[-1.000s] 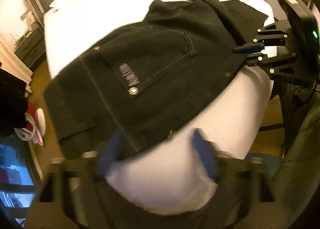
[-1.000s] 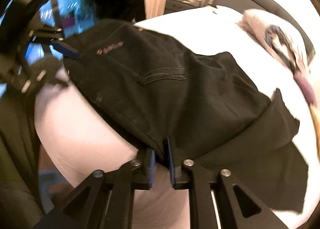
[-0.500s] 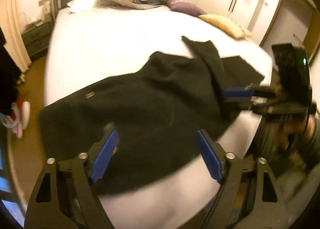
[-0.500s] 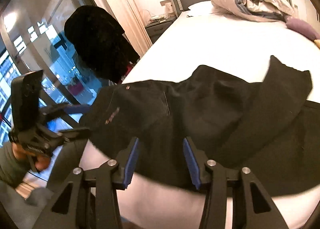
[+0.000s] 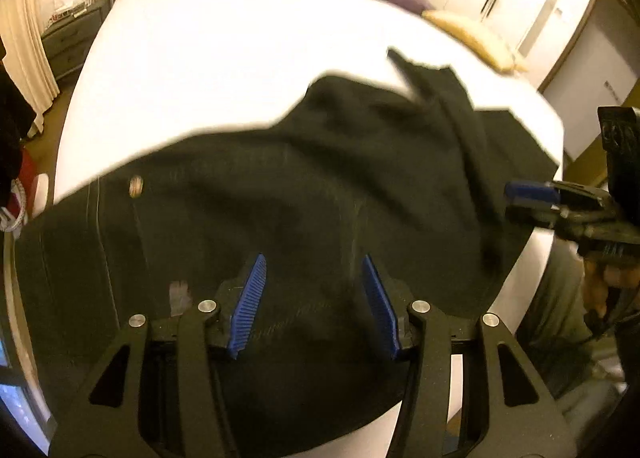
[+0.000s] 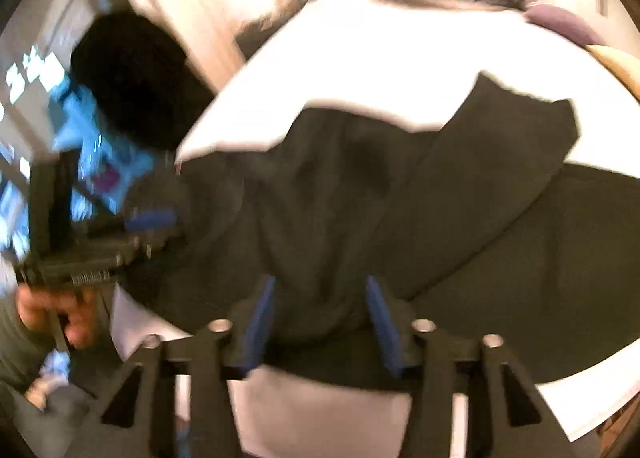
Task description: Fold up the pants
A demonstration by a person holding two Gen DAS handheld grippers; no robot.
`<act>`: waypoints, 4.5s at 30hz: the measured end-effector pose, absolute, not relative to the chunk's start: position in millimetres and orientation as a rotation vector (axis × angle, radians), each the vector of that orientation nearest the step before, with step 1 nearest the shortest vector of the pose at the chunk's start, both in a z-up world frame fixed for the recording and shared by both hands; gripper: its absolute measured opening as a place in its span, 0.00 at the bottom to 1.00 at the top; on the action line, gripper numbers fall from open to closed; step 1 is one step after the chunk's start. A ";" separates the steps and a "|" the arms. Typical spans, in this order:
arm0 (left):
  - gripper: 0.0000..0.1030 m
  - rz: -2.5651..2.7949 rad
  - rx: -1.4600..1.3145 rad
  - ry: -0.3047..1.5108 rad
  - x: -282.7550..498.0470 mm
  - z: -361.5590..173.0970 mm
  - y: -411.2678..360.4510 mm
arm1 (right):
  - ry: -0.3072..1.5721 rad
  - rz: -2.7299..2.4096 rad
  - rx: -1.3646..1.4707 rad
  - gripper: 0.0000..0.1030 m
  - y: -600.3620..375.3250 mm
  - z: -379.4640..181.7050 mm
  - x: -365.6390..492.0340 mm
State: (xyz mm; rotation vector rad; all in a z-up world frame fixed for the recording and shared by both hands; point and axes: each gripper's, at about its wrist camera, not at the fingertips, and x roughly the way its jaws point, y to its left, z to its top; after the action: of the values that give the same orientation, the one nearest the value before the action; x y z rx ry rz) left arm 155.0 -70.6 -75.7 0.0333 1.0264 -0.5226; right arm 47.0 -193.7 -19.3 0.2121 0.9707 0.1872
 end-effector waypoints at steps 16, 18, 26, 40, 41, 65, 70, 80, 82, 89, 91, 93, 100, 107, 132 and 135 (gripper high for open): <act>0.46 -0.607 -0.117 1.119 204.2 -124.0 -117.6 | 1.114 -0.235 0.165 0.71 -294.5 -60.4 278.4; 0.46 -0.625 -0.168 1.116 204.3 -130.1 -110.0 | 1.143 -0.253 0.169 0.71 -297.8 -78.0 296.8; 0.29 -0.716 -0.567 1.133 219.8 -158.0 -60.8 | 1.158 -0.271 0.193 0.52 -309.2 -107.7 308.1; 0.10 -0.675 -0.665 1.151 239.3 -180.9 -42.2 | 0.918 -0.280 0.429 0.04 -364.4 -47.8 225.7; 0.10 -0.676 -0.665 1.151 238.9 -181.6 -41.4 | 0.886 -0.287 0.464 0.04 -373.7 -41.3 211.7; 0.10 -0.658 -0.634 1.147 226.9 -163.1 -56.2 | 0.494 -0.488 1.255 0.37 -501.9 -112.6 -76.0; 0.10 -0.656 -0.629 1.143 224.8 -160.5 -58.0 | 0.481 -0.494 1.287 0.37 -505.9 -111.5 -69.5; 0.10 -0.648 -0.670 1.164 227.8 -158.9 -53.8 | 0.460 -0.475 1.249 0.04 -507.4 -102.2 -72.6; 0.10 -0.636 -0.692 1.179 230.7 -156.9 -51.9 | 0.428 -0.484 1.251 0.04 -505.4 -96.6 -84.4; 0.10 -0.625 -0.713 1.189 236.0 -155.9 -50.5 | 0.425 -0.529 1.328 0.04 -508.6 -121.3 -109.7; 0.10 -0.623 -0.713 1.195 237.6 -155.0 -50.2 | 0.405 -0.527 1.351 0.03 -507.1 -126.9 -113.5; 0.10 -0.618 -0.704 1.201 238.3 -153.4 -49.1 | 0.401 -0.528 1.341 0.03 -505.9 -120.1 -113.2; 0.10 -0.624 -0.699 1.192 236.0 -152.6 -49.5 | 0.420 -0.552 1.355 0.03 -508.0 -121.8 -116.4; 0.10 -0.645 -0.699 1.189 234.3 -153.4 -44.6 | 0.408 -0.550 1.351 0.03 -510.2 -118.1 -118.4; 0.10 -0.790 -0.497 1.198 256.8 -113.8 -129.3 | 0.939 -0.077 0.900 0.06 -398.0 -119.0 -13.7; 0.10 -0.746 -0.539 1.249 260.3 -137.2 -120.8 | 0.904 -0.211 0.928 0.00 -435.4 -117.1 -44.8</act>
State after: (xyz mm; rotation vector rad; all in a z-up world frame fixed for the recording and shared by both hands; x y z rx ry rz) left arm 260.3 -120.8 -137.2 -0.5390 1.2490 -0.7457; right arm -44.8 -435.4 -117.1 0.9277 0.9042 -0.2112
